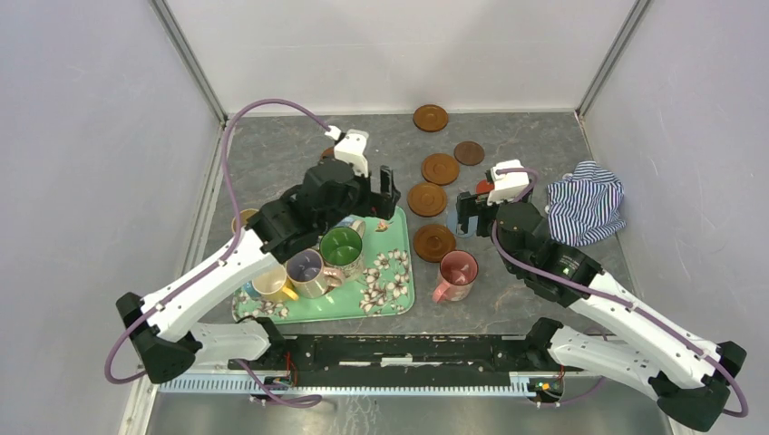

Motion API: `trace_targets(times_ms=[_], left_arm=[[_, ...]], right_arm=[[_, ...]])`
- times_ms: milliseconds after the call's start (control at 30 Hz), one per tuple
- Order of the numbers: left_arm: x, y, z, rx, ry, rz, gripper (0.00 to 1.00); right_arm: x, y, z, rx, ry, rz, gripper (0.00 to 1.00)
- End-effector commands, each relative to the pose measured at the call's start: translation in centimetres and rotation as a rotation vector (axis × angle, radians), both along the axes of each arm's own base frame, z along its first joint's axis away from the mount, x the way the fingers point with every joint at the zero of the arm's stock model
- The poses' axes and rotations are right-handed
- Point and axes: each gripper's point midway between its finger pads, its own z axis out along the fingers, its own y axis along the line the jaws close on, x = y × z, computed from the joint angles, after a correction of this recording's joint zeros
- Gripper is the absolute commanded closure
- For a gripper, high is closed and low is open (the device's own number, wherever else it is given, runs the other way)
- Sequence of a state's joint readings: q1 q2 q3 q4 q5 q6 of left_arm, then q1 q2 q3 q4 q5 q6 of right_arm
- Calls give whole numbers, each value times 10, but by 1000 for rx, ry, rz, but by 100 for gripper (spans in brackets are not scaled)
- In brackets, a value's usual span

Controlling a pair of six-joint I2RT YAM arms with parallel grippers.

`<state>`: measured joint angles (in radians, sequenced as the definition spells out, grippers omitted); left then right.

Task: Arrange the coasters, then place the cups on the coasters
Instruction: Move the coaster to the center of the board.

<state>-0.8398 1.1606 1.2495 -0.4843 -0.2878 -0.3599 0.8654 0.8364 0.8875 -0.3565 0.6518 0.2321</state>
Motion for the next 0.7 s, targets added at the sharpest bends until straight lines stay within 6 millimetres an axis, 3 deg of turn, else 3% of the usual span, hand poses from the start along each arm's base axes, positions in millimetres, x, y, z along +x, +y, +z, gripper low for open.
trace_targets(times_ms=[0, 267, 500, 667], left_arm=[[-2, -8, -2, -5, 13, 68, 1], [-1, -2, -11, 19, 16, 92, 1], [37, 19, -23, -35, 58, 142, 0], [79, 31, -47, -33, 114, 220, 0]], right_arm=[[-2, 0, -9, 23, 46, 3, 2], [3, 1, -22, 18, 97, -27, 2], [13, 2, -30, -34, 134, -38, 2], [27, 1, -40, -35, 175, -21, 2]])
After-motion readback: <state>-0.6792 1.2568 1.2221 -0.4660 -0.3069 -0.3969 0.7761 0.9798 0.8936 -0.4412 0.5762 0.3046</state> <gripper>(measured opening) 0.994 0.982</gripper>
